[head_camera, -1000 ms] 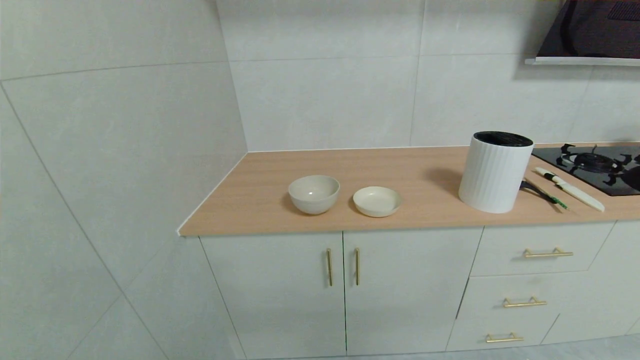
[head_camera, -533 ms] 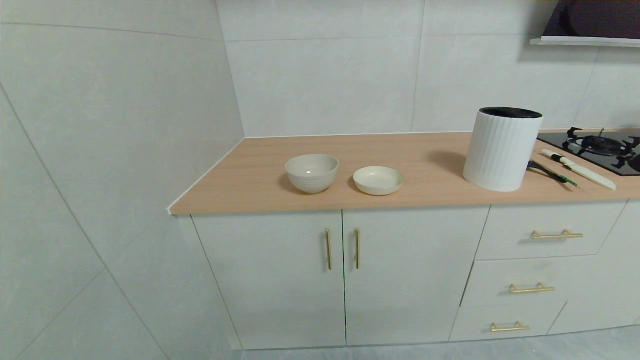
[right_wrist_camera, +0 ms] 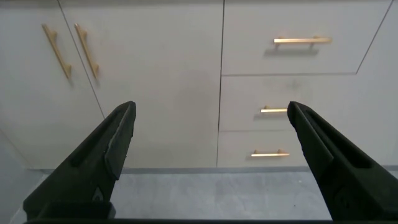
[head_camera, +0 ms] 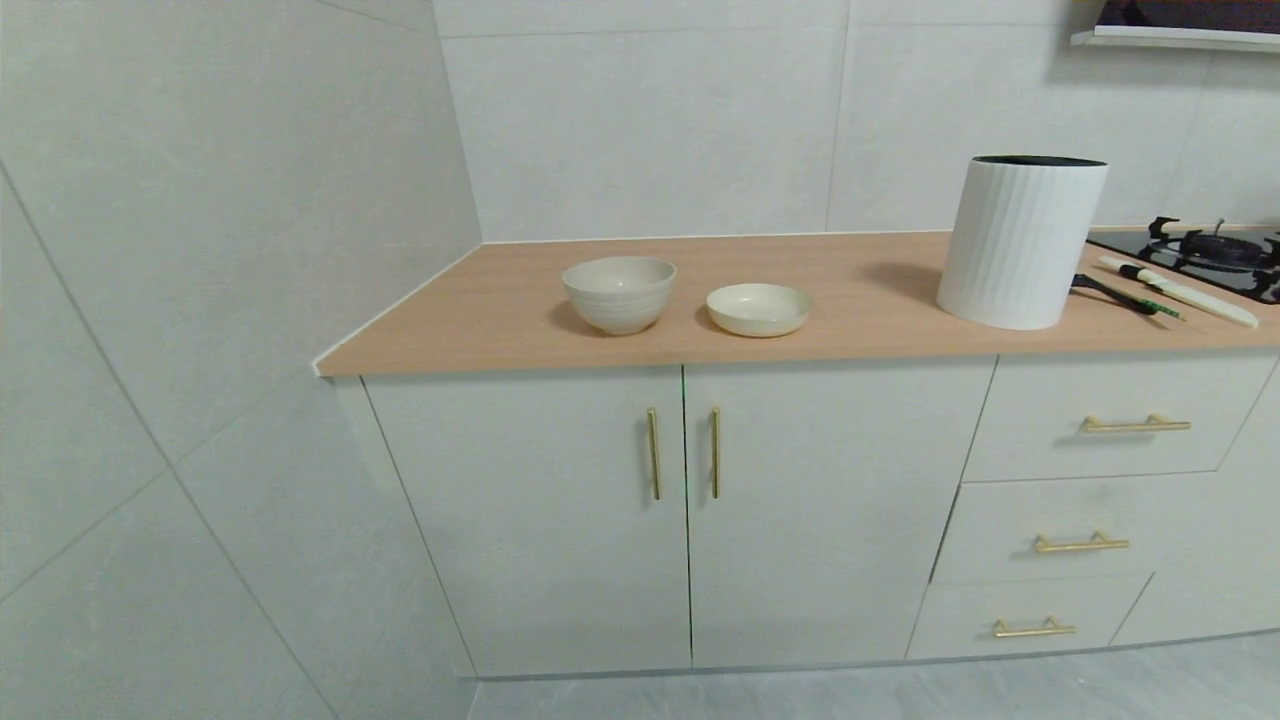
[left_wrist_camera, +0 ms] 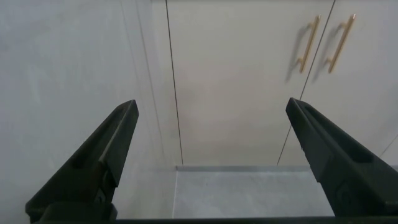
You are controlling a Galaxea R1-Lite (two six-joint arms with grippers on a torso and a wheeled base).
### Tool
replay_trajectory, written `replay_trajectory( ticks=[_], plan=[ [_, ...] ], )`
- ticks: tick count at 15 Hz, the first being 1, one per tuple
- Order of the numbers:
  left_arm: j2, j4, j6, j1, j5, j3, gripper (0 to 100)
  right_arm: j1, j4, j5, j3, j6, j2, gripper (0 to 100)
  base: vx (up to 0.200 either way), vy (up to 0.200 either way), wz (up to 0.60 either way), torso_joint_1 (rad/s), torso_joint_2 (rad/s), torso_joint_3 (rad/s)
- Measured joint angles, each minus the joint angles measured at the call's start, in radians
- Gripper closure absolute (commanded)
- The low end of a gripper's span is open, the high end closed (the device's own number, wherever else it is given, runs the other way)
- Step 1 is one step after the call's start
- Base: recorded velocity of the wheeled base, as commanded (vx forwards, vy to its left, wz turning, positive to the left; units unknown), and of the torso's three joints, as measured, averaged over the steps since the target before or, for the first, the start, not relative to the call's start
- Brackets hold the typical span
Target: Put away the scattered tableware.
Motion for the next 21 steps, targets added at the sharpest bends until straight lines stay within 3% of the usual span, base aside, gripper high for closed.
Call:
replay_trajectory(
  ticks=[8, 18, 21],
  plan=[
    [0.0, 0.0, 0.0, 0.0, 0.0, 0.0, 0, 0.0, 0.0, 0.0, 0.0, 0.0, 0.0, 0, 0.0, 0.0, 0.0, -0.107, 0.42, 0.296],
    [0.0, 0.0, 0.0, 0.0, 0.0, 0.0, 0, 0.0, 0.0, 0.0, 0.0, 0.0, 0.0, 0, 0.0, 0.0, 0.0, -0.007, 0.02, 0.018],
    [0.0, 0.0, 0.0, 0.0, 0.0, 0.0, 0, 0.0, 0.0, 0.0, 0.0, 0.001, 0.0, 0, 0.0, 0.0, 0.4, 0.002, 0.0, 0.003]
  ],
)
